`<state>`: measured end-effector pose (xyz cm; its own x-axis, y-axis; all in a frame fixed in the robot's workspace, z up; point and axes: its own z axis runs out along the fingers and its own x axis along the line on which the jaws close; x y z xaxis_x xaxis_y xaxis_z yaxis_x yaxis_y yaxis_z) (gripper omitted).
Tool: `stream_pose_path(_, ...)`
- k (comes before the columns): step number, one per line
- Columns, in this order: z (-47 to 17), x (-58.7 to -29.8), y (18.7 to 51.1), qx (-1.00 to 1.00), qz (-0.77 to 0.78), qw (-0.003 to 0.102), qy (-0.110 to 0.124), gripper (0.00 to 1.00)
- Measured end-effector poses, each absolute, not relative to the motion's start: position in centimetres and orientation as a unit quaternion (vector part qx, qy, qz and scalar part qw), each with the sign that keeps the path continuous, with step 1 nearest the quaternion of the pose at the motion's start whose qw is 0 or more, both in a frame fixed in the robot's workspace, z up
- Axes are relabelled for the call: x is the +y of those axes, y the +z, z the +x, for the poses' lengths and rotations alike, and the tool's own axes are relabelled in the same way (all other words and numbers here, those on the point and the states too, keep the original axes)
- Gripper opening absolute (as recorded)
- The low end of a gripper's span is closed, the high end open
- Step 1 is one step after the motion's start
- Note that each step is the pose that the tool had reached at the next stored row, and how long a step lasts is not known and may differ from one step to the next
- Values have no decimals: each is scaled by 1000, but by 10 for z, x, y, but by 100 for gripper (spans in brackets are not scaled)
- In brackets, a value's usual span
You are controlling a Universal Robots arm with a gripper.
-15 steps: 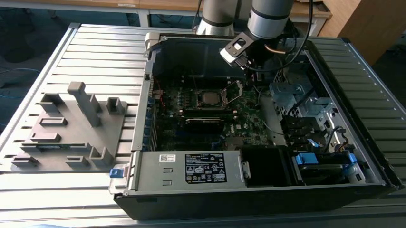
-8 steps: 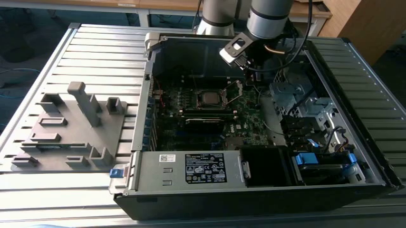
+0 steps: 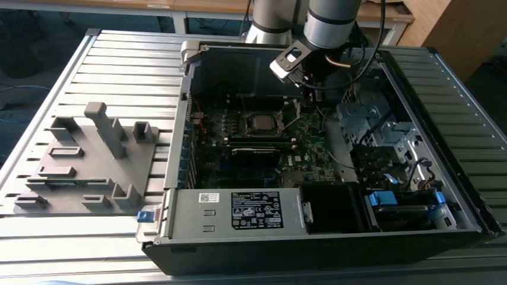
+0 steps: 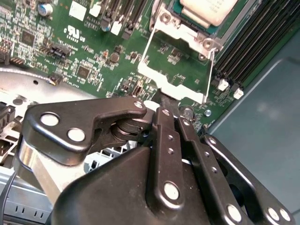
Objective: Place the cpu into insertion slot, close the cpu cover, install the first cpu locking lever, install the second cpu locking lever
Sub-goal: 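Close the cpu cover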
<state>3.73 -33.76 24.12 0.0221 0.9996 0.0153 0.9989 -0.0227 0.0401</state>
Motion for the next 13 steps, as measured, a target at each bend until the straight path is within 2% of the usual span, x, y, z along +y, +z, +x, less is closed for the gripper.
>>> stream_pose_path(13, 20, -338, 240, 699, 715, 9, 20, 11)
